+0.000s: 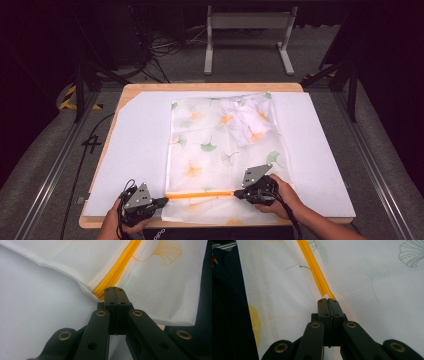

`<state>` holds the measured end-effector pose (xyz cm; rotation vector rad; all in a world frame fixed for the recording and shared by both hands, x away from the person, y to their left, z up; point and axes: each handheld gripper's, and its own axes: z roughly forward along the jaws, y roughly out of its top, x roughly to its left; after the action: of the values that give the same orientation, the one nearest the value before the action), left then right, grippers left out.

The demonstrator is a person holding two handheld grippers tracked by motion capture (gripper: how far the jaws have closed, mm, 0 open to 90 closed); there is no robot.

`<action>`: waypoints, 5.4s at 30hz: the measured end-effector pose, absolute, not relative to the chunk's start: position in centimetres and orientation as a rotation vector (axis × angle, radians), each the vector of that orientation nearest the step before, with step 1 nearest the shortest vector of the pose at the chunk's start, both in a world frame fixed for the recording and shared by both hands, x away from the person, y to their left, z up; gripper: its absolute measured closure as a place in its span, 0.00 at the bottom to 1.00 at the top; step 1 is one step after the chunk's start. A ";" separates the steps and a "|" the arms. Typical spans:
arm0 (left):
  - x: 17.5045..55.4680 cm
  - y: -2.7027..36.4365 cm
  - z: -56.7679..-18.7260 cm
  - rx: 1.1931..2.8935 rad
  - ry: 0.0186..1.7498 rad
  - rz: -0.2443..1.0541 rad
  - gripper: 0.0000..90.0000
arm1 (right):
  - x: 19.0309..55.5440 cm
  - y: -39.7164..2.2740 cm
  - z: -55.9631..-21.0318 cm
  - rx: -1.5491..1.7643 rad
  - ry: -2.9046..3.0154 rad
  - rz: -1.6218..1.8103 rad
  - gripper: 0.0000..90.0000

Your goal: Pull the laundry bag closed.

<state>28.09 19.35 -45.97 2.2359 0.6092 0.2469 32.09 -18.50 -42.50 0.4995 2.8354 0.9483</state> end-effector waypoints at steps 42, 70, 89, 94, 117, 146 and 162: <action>28.1 19.3 -46.0 2.238 0.605 0.252 1.00 | 31.8 -23.2 -42.6 0.631 2.809 0.905 1.00; 28.1 19.4 -46.0 2.233 0.608 0.245 1.00 | 31.6 -26.1 -42.6 0.712 2.765 0.901 1.00; 28.1 19.4 -46.0 2.233 0.608 0.245 1.00 | 31.1 -27.9 -42.5 0.761 2.736 0.908 1.00; 28.1 19.4 -46.0 2.234 0.608 0.245 1.00 | 31.1 -28.2 -42.5 0.765 2.730 0.906 1.00; 28.1 19.4 -46.0 2.230 0.611 0.246 1.00 | 30.7 -30.7 -42.3 0.843 2.685 0.909 1.00; 28.1 19.5 -46.0 2.230 0.613 0.245 1.00 | 30.2 -33.5 -42.1 0.932 2.623 0.921 1.00; 28.1 19.5 -46.0 2.231 0.612 0.248 1.00 | 30.0 -34.4 -42.0 0.959 2.608 0.936 1.00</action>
<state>28.06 19.47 -46.02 2.2306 0.6123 0.2479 29.95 -34.41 -41.99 0.9593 2.6080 0.9362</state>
